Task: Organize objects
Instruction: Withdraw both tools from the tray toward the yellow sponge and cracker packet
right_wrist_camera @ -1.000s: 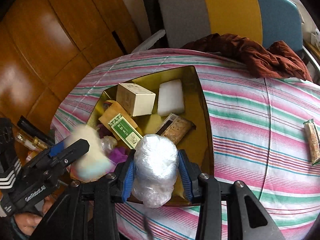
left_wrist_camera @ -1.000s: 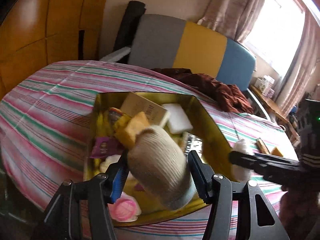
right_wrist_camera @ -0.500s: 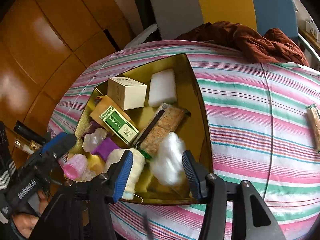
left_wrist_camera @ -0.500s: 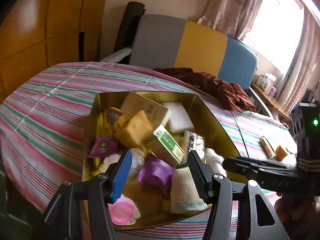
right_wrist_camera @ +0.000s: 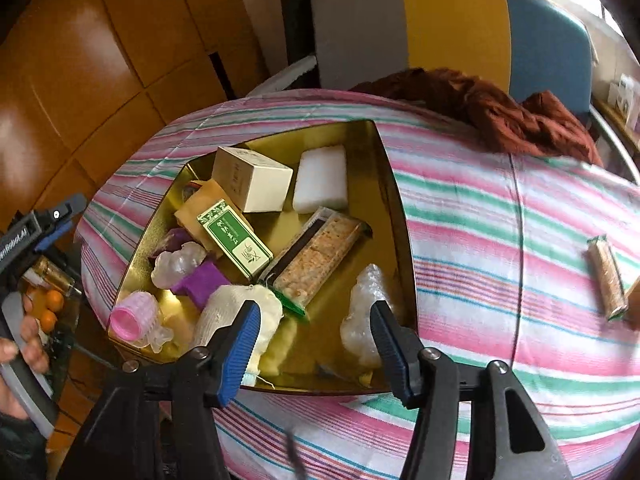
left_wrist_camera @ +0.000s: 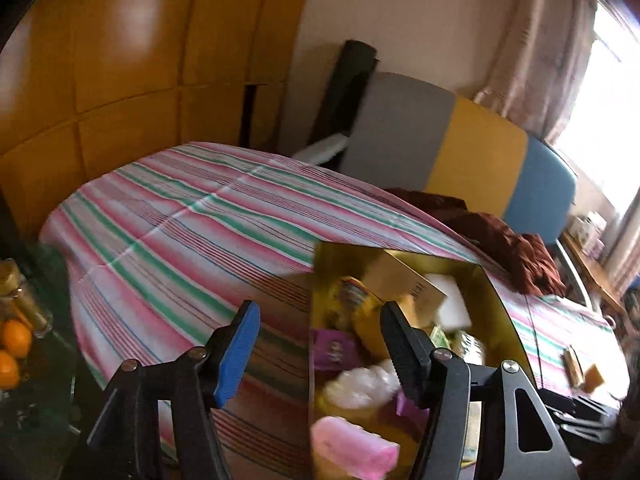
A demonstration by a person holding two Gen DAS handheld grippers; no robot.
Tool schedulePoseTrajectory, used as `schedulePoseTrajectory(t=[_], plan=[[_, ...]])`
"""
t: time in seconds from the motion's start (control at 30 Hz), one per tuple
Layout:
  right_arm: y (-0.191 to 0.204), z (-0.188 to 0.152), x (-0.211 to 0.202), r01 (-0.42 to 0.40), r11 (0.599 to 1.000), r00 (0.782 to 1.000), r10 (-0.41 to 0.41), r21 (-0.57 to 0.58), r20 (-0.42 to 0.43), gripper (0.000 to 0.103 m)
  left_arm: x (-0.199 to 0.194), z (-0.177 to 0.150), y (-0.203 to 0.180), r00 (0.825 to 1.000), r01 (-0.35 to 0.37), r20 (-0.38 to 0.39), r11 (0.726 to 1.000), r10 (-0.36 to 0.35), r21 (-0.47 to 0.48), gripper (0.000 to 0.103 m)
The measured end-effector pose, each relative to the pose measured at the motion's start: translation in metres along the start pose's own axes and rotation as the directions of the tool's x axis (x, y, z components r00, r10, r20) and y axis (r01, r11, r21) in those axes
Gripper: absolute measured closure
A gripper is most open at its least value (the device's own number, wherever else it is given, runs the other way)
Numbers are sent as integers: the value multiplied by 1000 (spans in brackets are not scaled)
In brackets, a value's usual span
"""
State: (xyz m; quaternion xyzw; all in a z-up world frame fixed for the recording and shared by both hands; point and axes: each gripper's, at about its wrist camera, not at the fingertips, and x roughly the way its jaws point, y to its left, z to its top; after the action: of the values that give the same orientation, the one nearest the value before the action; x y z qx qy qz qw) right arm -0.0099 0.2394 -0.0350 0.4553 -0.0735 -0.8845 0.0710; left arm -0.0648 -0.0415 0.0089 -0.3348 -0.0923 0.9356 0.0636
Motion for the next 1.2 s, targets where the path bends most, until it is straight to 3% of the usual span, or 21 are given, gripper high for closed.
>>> schedulePoseTrajectory(t=[0.2,0.43,0.7,1.03,1.2], plan=[[16,-3,-14,121,986,988,-109,-113,105,43,3,-9,-12,1000,25,-19,999,-25,44,36],[22,-10,-19,320,934,938,-289,-158,191,43,-4,-26,-56,996,82,-29,982,-78,173,32],[14,-12,-15,292,947,950,-270,-134,157,43,-9,-40,-90,994,112,-49,952,-102,286,29],[-8,-13,-23,201,978,973,-192,-55,130,43,-13,-49,-113,990,140,-63,924,-126,355,27],[-18,-14,-28,207,978,972,-200,-41,125,43,-14,-53,-125,987,161,-76,910,-142,383,27]])
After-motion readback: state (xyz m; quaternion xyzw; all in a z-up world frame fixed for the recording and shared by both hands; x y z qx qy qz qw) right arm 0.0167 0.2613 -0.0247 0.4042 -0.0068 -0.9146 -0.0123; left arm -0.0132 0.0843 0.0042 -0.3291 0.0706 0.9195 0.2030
